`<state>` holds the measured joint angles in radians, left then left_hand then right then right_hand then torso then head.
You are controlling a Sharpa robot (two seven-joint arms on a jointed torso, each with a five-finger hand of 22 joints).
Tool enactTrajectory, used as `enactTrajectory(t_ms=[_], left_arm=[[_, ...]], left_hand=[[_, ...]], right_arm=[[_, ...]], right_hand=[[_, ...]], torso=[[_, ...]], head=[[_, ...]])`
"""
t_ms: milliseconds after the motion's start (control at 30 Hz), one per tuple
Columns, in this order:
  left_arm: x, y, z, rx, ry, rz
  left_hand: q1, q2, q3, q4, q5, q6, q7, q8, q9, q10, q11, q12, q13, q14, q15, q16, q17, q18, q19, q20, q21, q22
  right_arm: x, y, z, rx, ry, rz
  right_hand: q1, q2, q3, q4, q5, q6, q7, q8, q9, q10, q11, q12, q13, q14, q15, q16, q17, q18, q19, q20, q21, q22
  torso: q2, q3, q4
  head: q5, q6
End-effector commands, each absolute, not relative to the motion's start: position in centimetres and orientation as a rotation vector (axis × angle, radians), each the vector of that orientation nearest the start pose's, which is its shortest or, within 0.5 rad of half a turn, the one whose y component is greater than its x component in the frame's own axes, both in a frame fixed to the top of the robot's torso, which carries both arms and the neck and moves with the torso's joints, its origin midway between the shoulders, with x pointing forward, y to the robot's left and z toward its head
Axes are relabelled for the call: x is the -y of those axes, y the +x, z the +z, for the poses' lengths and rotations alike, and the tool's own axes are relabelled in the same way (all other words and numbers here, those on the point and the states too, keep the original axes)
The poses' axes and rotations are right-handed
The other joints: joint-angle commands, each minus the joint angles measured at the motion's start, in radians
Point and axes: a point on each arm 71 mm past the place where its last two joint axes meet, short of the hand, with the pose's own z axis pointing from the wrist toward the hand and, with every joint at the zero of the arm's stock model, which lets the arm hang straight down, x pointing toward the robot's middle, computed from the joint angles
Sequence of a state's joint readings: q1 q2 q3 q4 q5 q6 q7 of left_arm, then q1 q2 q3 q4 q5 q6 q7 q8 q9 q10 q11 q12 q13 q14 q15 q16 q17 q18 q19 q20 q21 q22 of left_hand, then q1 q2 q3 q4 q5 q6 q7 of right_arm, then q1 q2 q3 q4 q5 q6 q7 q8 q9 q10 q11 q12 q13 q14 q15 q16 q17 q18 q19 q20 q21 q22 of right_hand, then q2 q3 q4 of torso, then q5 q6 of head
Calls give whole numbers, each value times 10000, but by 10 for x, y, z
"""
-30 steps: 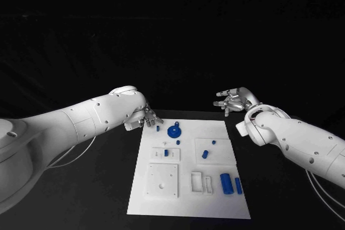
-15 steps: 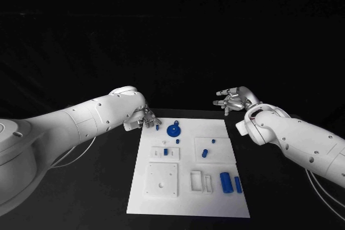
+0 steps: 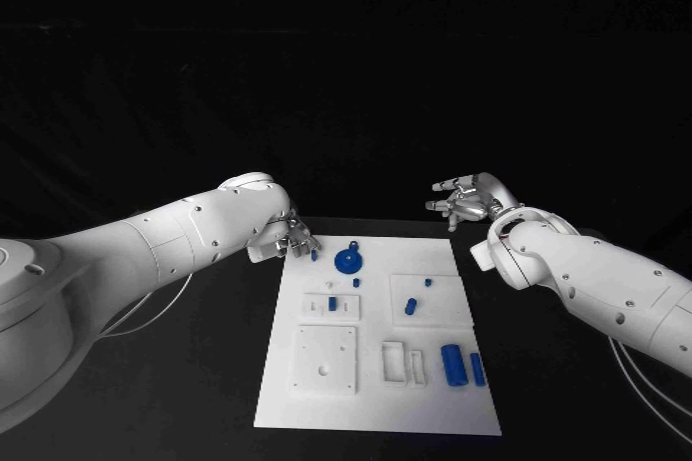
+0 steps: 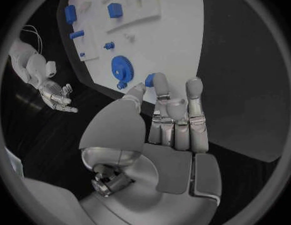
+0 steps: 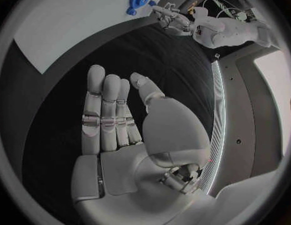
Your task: Assemble the parts on the task board
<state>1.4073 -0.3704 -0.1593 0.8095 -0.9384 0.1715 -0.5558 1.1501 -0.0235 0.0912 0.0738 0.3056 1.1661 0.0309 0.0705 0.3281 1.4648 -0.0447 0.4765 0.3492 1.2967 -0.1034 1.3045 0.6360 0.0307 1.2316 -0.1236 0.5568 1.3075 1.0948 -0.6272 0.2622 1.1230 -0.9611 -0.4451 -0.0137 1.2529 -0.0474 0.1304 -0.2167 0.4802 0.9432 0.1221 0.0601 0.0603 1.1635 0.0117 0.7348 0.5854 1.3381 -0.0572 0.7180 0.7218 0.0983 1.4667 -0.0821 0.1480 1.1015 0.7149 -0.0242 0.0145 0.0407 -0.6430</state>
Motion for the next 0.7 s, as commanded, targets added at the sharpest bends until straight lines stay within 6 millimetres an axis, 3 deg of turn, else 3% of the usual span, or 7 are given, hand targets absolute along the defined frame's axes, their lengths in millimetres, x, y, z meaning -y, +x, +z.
enactTrajectory(t_ms=[33,367,700], left_arm=[[-185,606,-174,-22361,-3738,-1979],[-183,606,-175,-22431,-3692,-2053],[-186,605,-175,-22450,-3779,-1925]], left_hand=[[-15,120,-20,-100,3,76,-1,24,-36,436,-14,59,-36,29,-22,53,17,25,-46,1,23,189],[-75,138,-74,-135,-119,109,-6,19,-77,444,-17,114,-67,62,-21,73,60,27,-35,2,38,190],[-180,-63,-80,156,-241,179,-8,15,-155,445,-25,223,-150,121,-27,101,153,54,-12,4,81,189]], right_arm=[[234,569,-167,-14345,6066,8280],[234,570,-168,-14382,6083,8269],[234,570,-168,-14383,6092,8256]], right_hand=[[-45,-30,66,-3,20,47,59,0,6,-42,-46,-70,-14,-26,13,-44,-9,160,301,73,29,-10],[-45,-30,66,-3,20,47,59,0,6,-42,-46,-70,-14,-26,13,-44,-9,160,301,73,29,-10],[-74,-29,117,-37,-5,43,63,1,6,-46,-43,-73,-15,-33,16,-46,-9,160,293,74,38,-11]], torso=[[-3,-13,-7],[0,-10,1],[6,-11,0]], head=[[-14,26],[-11,17],[-12,25]])
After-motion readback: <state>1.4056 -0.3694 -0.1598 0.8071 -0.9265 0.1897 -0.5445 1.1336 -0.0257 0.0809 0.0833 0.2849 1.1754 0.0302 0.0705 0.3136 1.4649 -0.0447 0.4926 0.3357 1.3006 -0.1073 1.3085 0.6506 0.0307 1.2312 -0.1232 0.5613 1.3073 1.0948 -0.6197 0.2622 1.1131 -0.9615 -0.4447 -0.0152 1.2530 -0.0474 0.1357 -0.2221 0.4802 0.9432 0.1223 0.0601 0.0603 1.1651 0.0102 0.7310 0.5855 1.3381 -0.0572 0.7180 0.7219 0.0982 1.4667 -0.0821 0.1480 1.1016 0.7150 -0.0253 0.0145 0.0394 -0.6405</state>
